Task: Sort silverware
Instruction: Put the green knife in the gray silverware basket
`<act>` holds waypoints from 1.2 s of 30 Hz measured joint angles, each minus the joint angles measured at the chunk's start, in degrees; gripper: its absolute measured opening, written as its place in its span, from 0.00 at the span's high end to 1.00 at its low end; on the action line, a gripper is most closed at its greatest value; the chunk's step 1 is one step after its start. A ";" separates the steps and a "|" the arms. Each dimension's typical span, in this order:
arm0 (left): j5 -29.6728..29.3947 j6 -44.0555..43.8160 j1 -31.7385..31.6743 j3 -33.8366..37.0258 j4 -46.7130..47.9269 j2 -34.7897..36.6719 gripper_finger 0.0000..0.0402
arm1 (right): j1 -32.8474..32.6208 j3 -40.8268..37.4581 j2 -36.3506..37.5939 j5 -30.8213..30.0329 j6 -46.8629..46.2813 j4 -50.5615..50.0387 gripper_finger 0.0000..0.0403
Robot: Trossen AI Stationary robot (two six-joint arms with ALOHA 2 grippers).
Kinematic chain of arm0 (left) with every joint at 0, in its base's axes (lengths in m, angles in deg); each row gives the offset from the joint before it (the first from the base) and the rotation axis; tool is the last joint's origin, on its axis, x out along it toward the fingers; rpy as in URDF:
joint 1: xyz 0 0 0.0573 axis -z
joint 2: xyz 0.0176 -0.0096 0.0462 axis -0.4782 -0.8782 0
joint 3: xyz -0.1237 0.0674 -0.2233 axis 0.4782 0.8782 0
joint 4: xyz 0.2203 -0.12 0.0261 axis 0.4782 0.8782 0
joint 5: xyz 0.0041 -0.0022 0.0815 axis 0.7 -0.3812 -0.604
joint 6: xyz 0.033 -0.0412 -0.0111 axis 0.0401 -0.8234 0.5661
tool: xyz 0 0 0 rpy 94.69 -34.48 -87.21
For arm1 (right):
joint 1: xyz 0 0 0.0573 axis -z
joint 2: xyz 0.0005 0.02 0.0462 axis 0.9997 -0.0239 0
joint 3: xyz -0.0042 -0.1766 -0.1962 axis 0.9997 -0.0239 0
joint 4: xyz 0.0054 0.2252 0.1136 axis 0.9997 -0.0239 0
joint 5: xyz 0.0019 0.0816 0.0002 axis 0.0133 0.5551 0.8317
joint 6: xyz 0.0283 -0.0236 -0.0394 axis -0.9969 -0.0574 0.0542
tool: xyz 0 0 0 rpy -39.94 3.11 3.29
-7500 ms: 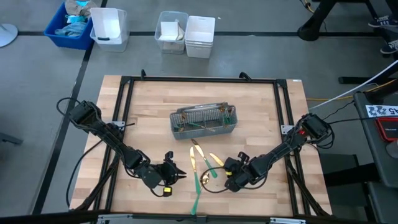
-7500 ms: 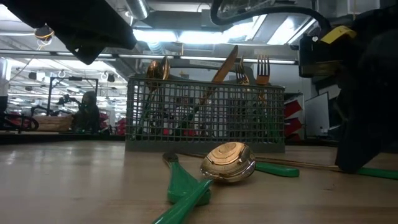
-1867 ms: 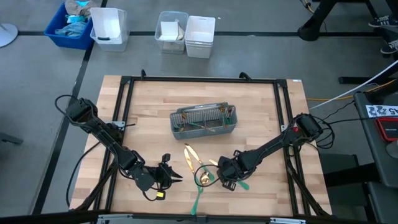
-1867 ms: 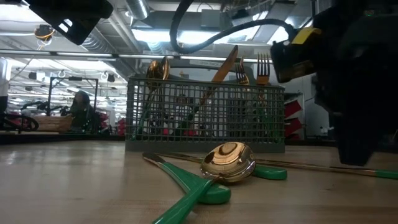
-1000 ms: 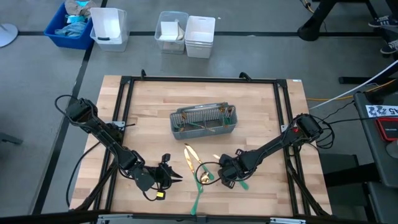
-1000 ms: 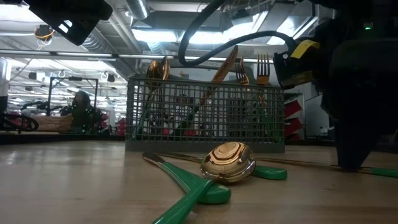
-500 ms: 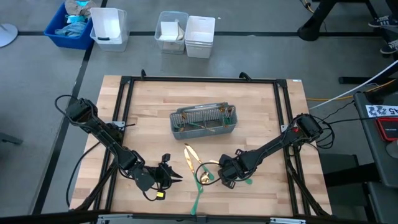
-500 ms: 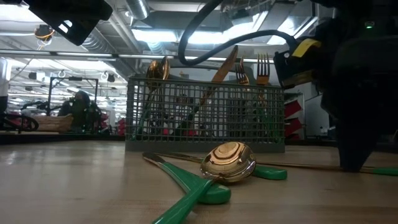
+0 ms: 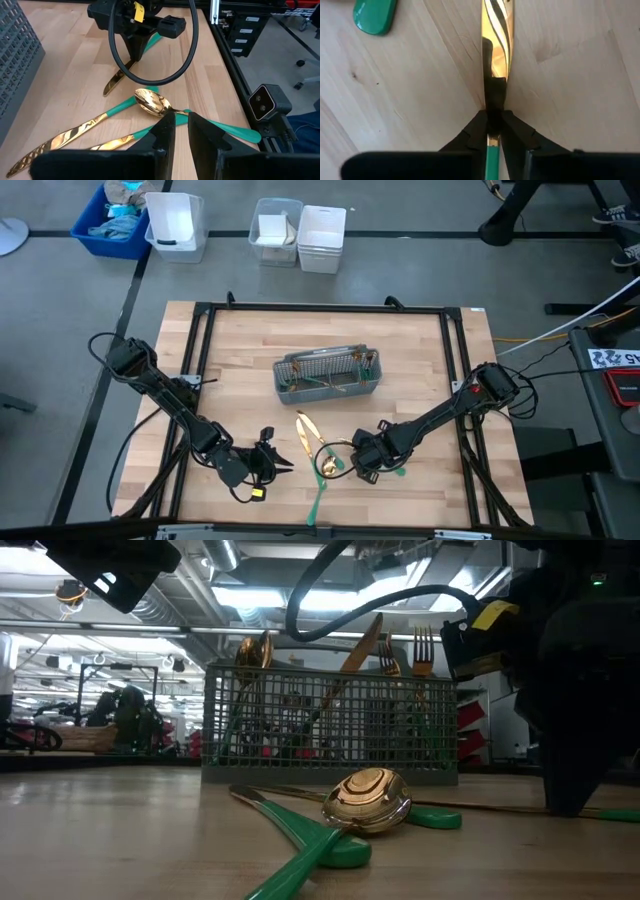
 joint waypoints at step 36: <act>-0.02 0.98 0.52 0.00 -0.05 0.02 0.89 | 3.96 2.89 -0.24 -2.24 7.42 -0.24 0.90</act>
